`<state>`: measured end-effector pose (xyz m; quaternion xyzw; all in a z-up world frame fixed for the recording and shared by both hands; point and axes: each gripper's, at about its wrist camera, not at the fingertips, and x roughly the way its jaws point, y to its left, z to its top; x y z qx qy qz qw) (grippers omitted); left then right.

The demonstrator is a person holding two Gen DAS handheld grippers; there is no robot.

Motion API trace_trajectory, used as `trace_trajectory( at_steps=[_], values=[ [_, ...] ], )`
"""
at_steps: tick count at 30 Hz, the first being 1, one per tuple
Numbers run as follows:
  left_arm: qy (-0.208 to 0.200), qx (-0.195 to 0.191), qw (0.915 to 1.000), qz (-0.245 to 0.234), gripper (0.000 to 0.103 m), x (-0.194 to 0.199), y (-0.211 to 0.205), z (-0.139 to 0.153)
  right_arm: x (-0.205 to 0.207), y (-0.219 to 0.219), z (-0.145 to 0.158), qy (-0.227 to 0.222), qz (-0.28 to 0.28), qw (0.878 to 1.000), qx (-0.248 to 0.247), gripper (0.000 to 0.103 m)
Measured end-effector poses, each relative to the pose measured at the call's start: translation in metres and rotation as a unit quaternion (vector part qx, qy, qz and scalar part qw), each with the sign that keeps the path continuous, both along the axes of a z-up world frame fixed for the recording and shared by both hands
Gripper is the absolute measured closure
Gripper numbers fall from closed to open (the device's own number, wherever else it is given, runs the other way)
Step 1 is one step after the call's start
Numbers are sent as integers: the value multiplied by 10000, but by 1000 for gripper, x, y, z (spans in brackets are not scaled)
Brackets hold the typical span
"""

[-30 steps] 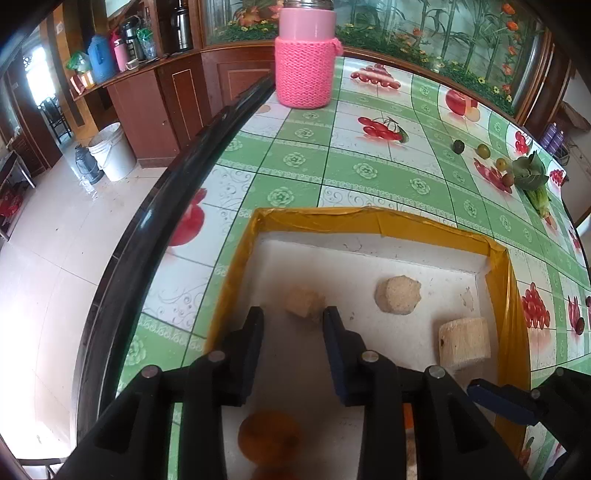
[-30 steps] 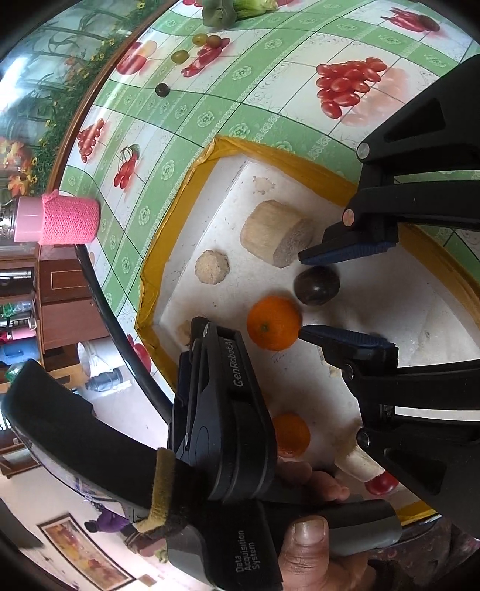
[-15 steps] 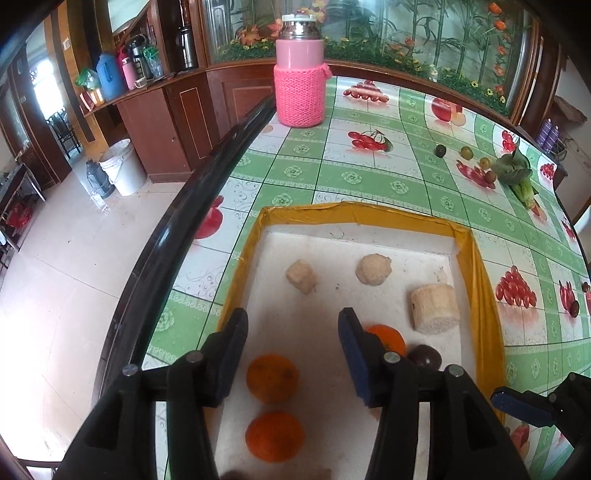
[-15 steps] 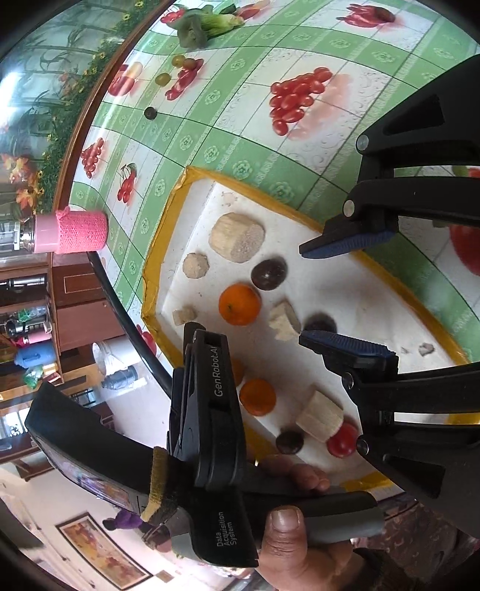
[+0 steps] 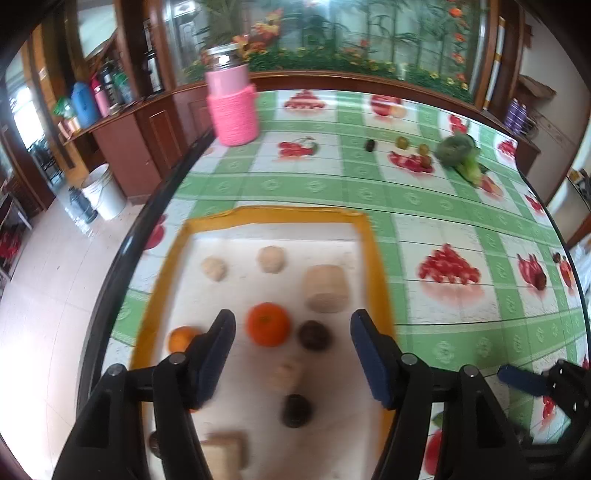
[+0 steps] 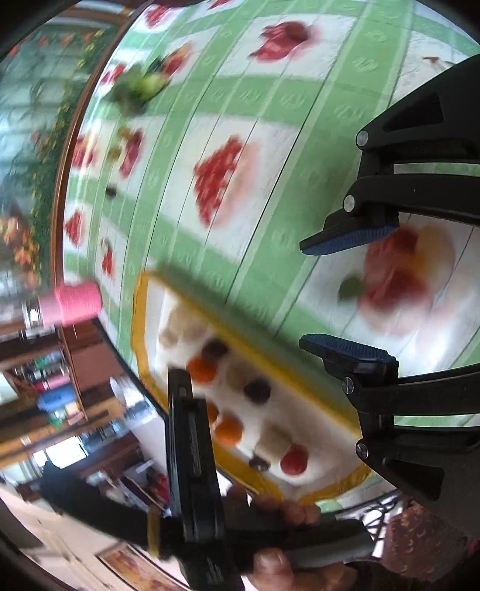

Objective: Organize fruits
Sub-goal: 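Move both open tools from the tray back over the red dates on the cloth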

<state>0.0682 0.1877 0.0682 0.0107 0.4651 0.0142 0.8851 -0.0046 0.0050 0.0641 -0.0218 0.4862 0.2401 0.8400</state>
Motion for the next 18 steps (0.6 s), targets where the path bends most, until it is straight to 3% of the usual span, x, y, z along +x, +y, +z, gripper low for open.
trace_trajectory(
  at_steps=[6,11,14,18],
  values=[
    [-41,27,9981,-614,28,1,-64,8,16,-108,-3,2,-1280,9918,-12,59],
    [-28,-21,9929,-1185,27,0,-123,10,36,-207,8,-171,-2381,9710,-114,59],
    [42,-11,9891,-1471,26,2,-158,6,51,-249,9,-237,-2753,9607,-259,59],
    [171,-44,9849,-1722,26,2,-194,-1,75,-283,-5,-128,-2849,9572,-496,58]
  ],
)
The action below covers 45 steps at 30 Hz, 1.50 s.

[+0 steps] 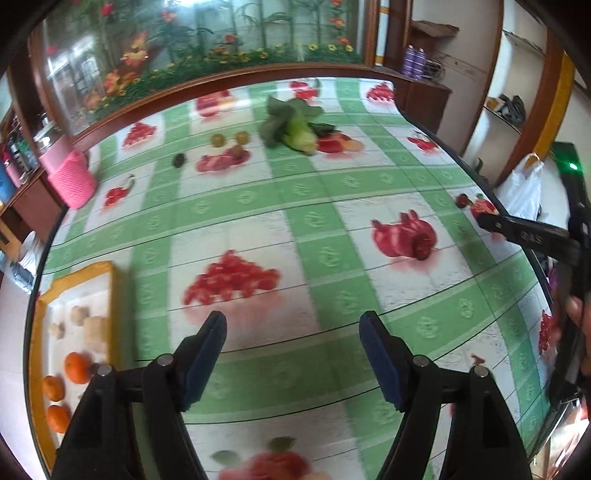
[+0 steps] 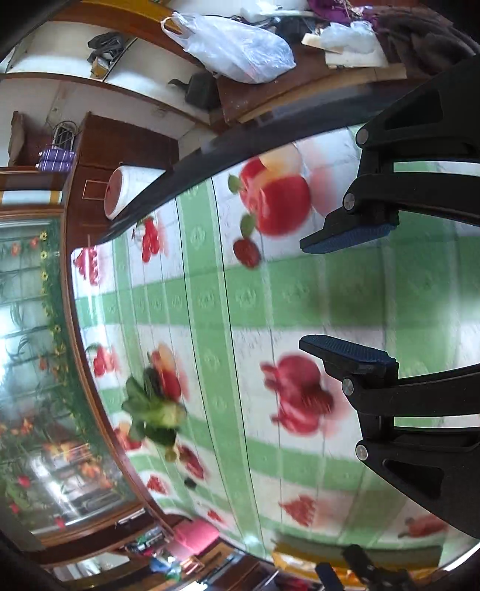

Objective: Organize fruits
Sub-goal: 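Move both open tools from the tray back over the red dates on the cloth, then grasp a red date with the left tool while the right tool grasps another red date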

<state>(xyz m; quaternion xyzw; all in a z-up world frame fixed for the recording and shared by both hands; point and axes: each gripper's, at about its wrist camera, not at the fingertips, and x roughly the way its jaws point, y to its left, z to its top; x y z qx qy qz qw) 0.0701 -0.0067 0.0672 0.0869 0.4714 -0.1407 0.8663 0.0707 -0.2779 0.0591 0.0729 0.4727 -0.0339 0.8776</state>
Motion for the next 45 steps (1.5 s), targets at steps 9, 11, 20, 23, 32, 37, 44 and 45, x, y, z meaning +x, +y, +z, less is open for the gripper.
trace_trajectory(
  at_steps=[9,11,20,23,32,37,44,45],
  values=[
    [189,75,9996,-211,26,7,-47,-15,41,-23,-28,195,205,9991,-312,58],
    [224,86,9994,-250,26,10,-57,-18,46,-27,-31,226,139,9993,-253,58],
    [404,-247,9982,-371,27,33,-106,-30,57,-27,-30,105,456,9979,-452,76],
    [579,-297,9970,-408,45,44,-122,-41,55,-30,-28,141,468,9984,-273,76],
    [555,-400,9965,-487,80,42,-130,-49,39,-28,-14,80,695,9973,-230,76],
    [623,-762,9948,-242,80,24,-95,-40,26,-18,-1,-17,917,9957,-157,76],
    [400,-952,9943,279,79,-18,-39,-20,6,27,17,-140,1451,9893,-55,76],
    [363,-980,9939,362,79,-25,-29,-16,3,37,19,-147,1538,9880,-59,76]
  ],
)
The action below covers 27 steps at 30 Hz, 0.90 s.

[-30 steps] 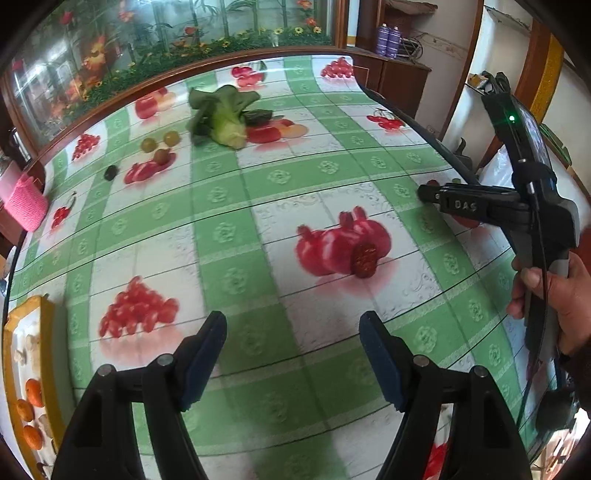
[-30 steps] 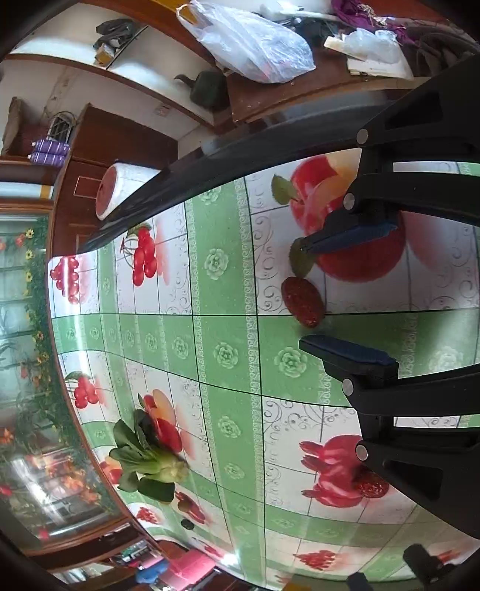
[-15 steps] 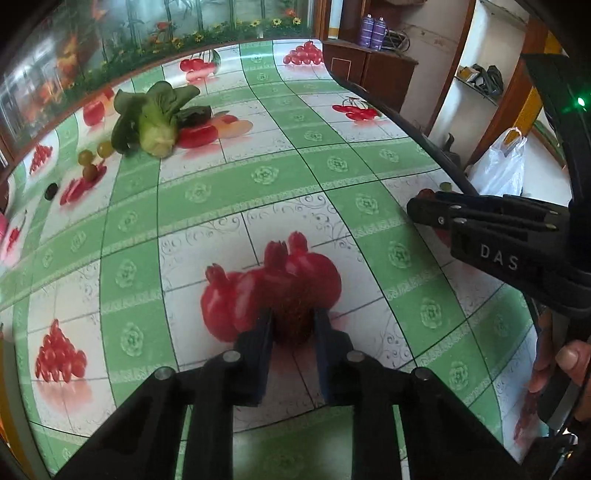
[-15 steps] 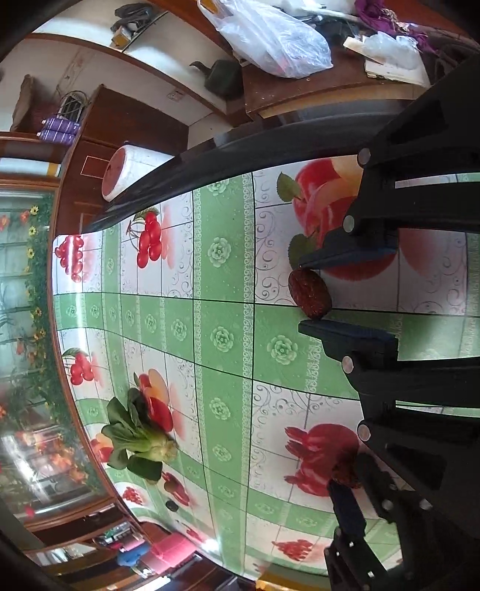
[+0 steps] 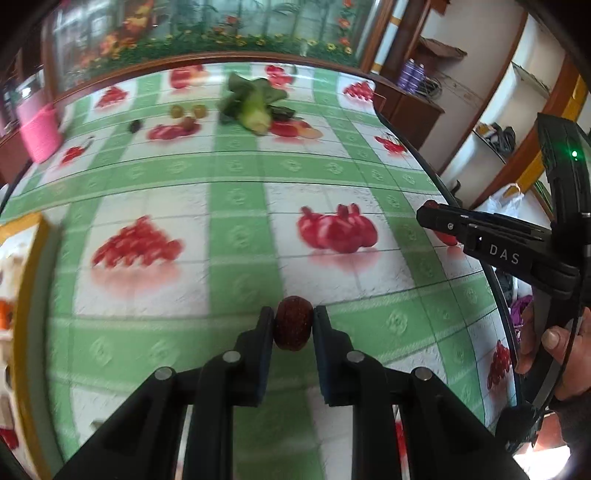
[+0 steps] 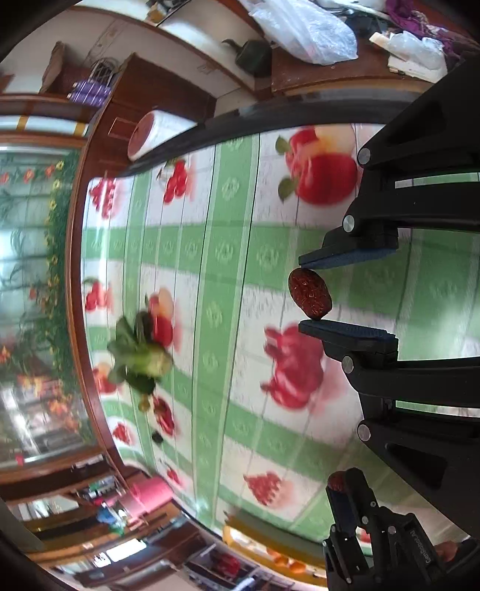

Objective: Organize fruits
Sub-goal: 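Carry both red dates into the white tray and open both tools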

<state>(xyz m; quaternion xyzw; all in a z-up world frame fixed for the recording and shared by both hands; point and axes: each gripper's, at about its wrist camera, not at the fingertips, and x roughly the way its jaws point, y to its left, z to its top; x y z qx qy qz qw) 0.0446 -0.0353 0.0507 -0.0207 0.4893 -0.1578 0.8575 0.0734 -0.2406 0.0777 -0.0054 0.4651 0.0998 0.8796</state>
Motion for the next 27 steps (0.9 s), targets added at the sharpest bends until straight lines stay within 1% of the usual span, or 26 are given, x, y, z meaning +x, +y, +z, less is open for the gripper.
trace_trajectory(
  at_steps=[3,8,12,17,23,27],
  values=[
    [-76,-124,9996,259,79,-19,36,10,-10,33,5,-56,324,9994,44,75],
    [-194,-187,9965,791,79,-48,102,24,-24,96,7,-72,879,9959,220,75],
    [-277,-85,9922,1213,79,-66,149,28,-31,149,7,-35,1296,9908,400,76],
    [-308,59,9846,1717,79,-87,202,26,-37,214,13,-30,1867,9813,463,76],
    [-181,112,9778,2082,79,-94,242,12,-46,287,22,-89,2473,9677,472,76],
    [-73,38,9774,2112,79,-93,255,1,-47,326,18,-31,2816,9589,349,76]
  ],
)
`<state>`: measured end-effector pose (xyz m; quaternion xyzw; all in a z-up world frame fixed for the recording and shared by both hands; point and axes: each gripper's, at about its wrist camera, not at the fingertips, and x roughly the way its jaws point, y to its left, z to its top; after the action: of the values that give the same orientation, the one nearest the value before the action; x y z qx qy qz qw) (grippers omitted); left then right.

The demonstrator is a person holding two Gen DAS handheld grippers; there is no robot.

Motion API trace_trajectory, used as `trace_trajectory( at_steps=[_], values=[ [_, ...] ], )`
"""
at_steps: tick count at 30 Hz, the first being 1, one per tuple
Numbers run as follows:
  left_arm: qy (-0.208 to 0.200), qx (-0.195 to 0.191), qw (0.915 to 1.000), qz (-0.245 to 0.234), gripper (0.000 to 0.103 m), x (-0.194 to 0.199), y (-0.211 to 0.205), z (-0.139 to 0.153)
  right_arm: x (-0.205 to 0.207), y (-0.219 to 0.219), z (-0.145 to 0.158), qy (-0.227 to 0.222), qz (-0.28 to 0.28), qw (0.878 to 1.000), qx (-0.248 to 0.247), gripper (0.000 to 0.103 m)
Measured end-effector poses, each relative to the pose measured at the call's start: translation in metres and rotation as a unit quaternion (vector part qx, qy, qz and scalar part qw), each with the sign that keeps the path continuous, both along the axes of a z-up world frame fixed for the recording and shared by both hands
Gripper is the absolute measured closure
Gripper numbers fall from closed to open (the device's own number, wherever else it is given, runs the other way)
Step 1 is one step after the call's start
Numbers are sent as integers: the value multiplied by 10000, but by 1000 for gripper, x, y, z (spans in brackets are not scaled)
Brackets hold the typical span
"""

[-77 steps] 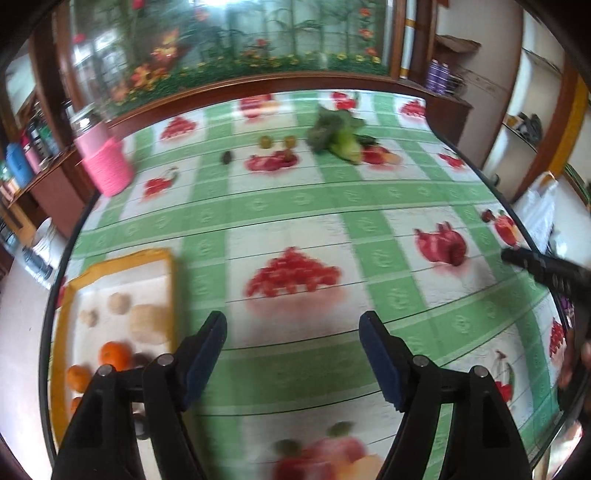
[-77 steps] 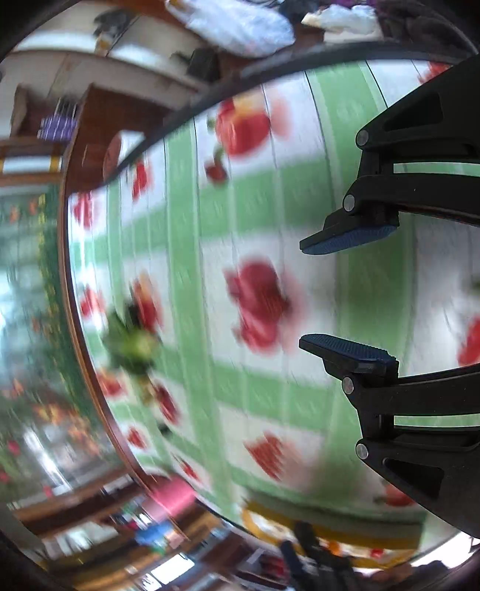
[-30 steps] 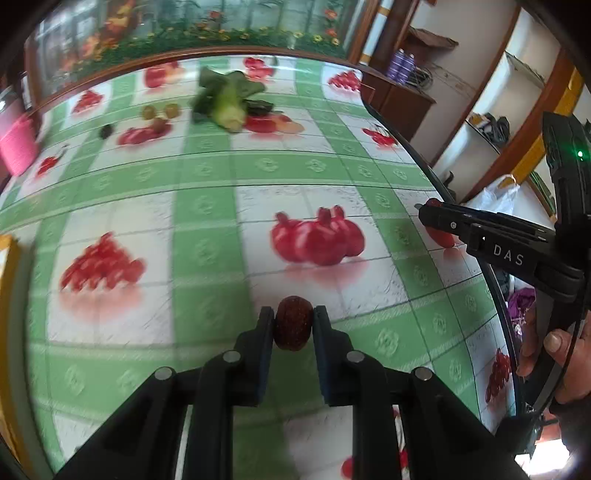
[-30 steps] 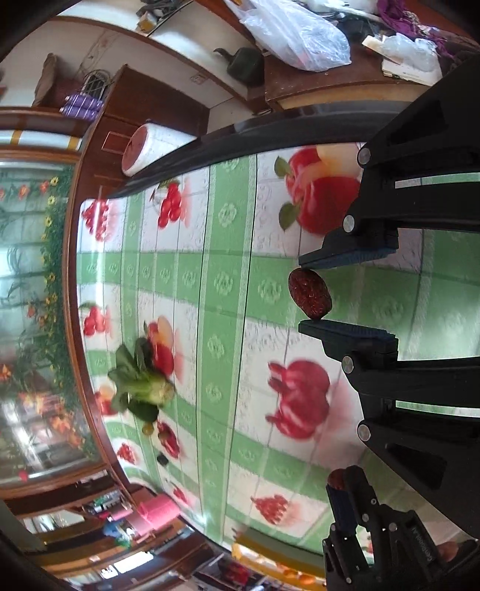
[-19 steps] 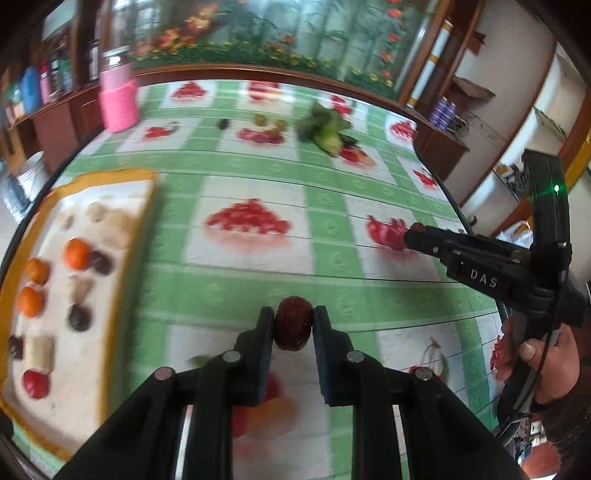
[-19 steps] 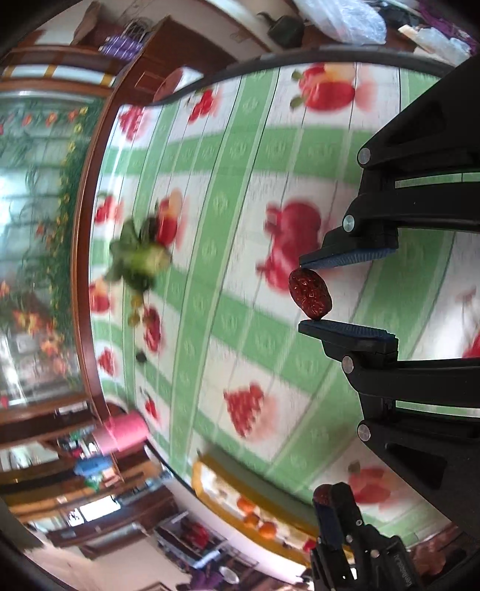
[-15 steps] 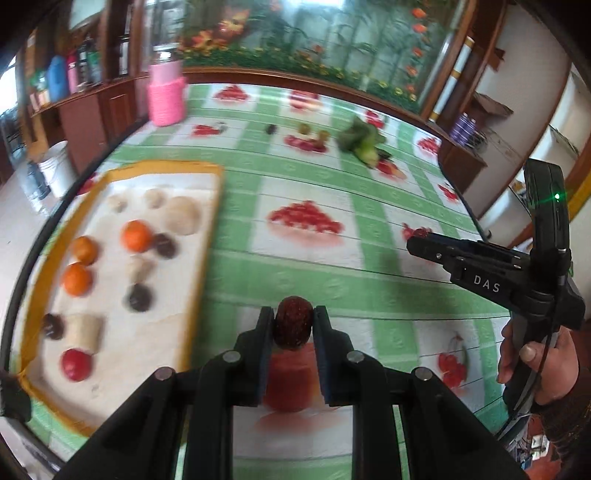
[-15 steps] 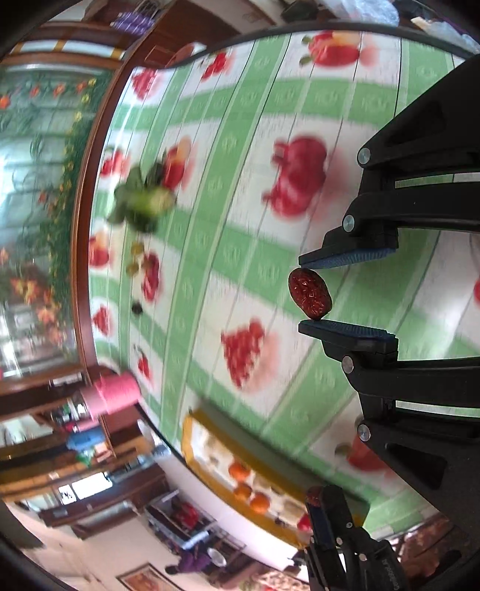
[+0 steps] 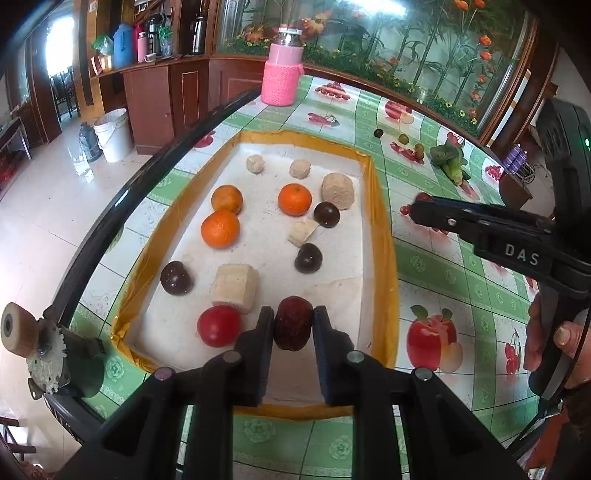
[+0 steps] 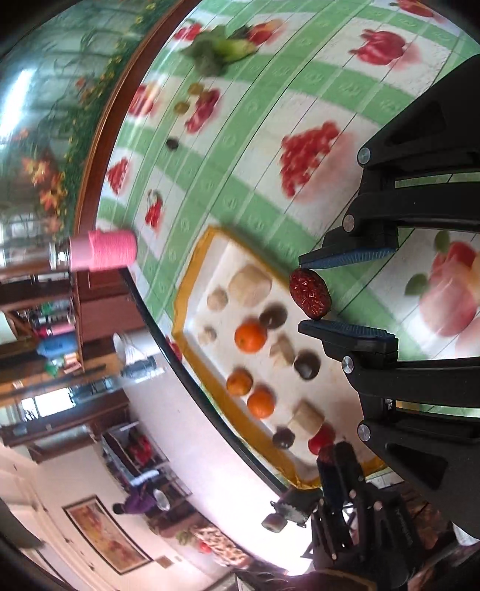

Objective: Organize fruits
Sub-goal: 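Carry both red dates into the white tray and open both tools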

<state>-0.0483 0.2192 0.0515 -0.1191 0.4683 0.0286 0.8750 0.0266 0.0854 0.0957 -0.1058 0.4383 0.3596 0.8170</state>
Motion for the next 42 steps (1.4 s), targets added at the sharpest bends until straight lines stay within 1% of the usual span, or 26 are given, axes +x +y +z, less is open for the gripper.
trace_trajectory(
  at_steps=[4,7,12,17,27,32,36,42],
  values=[
    [93,-62,9999,-80,79,2,4,-10,1,32,-13,51,253,9994,-227,76],
    [140,-118,9997,-147,79,4,5,-15,4,45,-24,92,390,9984,-410,76],
    [226,-167,9993,-251,79,11,3,-24,5,60,-38,127,625,9955,-700,76],
    [268,-202,9990,-279,79,15,4,-30,9,66,-50,193,736,9929,-913,76],
    [388,-211,9987,-235,79,17,7,-40,8,75,-56,18,964,9878,-1221,75],
    [376,-136,9989,-242,79,16,5,-40,2,83,-61,-216,1144,9817,-1506,75],
    [370,-199,9989,-212,79,15,7,-40,2,84,-63,-305,1167,9803,-1564,72],
    [399,-204,9988,-190,79,15,8,-39,0,80,-59,-393,1131,9808,-1537,72]
  ],
)
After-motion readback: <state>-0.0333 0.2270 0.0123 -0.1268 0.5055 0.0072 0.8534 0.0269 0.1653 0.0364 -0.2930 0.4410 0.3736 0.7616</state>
